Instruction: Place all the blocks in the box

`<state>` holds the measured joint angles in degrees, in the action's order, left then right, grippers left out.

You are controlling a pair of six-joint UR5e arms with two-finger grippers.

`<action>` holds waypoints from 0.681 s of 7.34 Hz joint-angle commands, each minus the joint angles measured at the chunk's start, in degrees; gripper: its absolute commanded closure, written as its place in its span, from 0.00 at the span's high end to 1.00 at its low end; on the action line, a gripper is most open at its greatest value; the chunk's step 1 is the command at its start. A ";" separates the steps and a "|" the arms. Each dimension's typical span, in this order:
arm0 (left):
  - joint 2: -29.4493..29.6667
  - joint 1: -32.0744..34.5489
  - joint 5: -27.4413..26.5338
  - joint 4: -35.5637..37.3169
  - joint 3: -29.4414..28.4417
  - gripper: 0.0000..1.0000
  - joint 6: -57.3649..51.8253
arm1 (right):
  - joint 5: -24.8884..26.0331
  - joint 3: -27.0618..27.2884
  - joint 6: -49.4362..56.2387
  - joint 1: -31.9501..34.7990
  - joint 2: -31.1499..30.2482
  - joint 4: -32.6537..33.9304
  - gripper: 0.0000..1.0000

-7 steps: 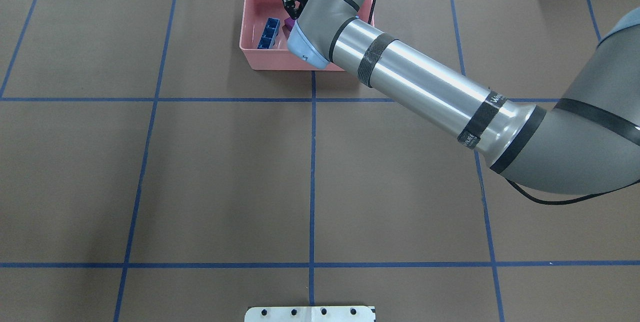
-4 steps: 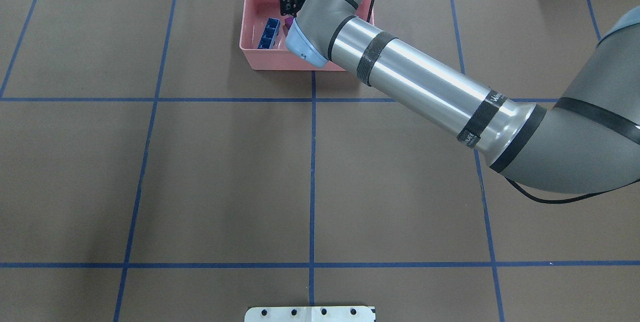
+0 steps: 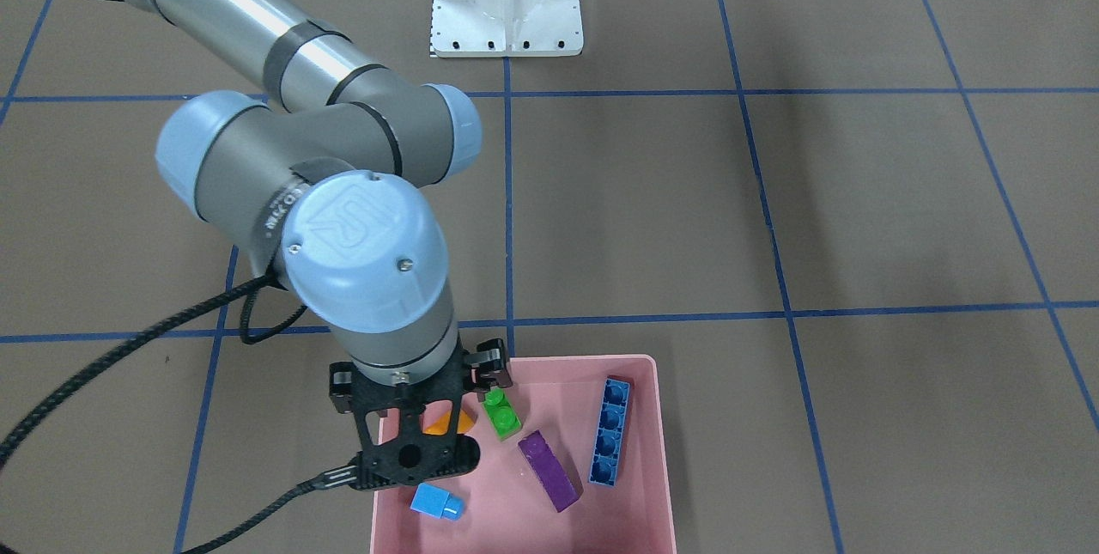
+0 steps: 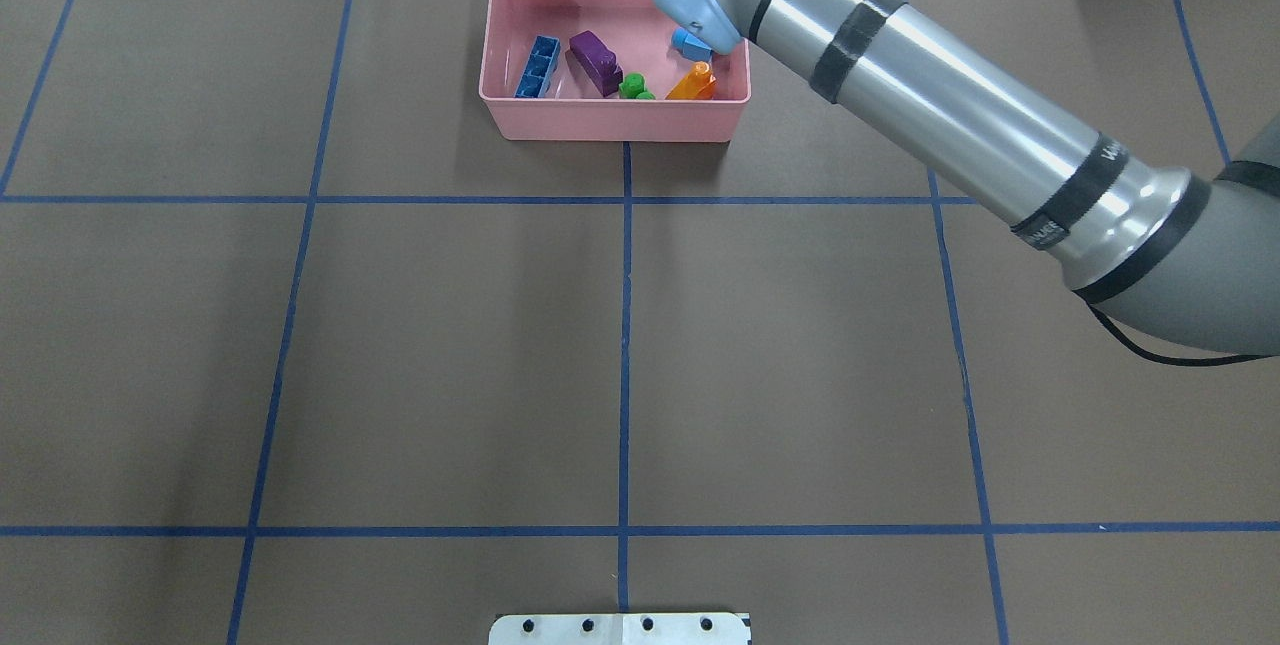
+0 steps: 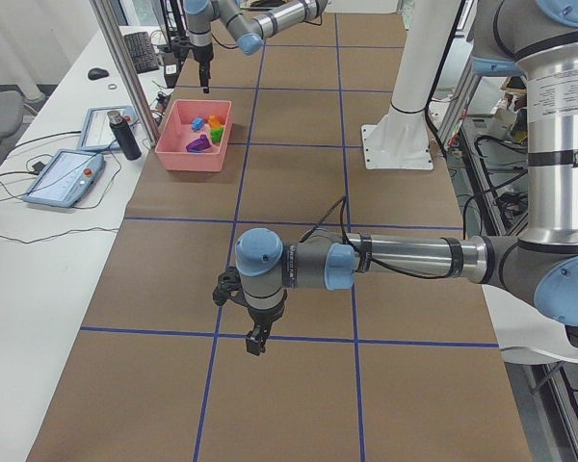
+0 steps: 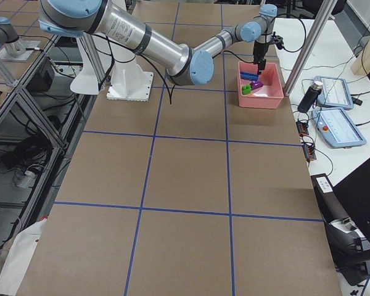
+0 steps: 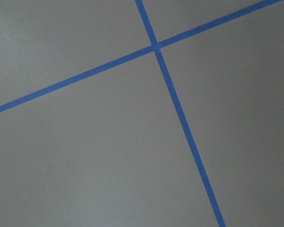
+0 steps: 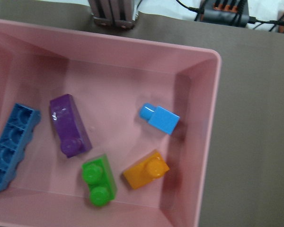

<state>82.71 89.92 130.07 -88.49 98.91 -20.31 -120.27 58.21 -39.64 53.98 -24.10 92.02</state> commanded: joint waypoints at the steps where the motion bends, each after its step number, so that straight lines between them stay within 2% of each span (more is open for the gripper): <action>1: -2.09 0.08 0.27 0.94 -0.21 1.00 0.71 | -1.62 13.02 9.79 4.79 -13.02 4.39 0.99; 3: -1.76 0.35 0.44 2.17 0.23 1.00 4.11 | -4.26 22.68 17.82 10.60 -26.37 4.75 0.99; 4: -1.76 0.35 0.62 2.09 1.36 1.00 5.27 | -5.14 30.31 18.89 13.76 -36.01 4.49 1.00; 5: -1.76 0.35 0.62 2.18 3.02 1.00 5.37 | -5.24 35.61 24.90 17.53 -43.24 4.83 1.00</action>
<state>80.97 90.24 130.61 -86.50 100.26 -15.78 -124.95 86.22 -20.37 67.03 -57.28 96.65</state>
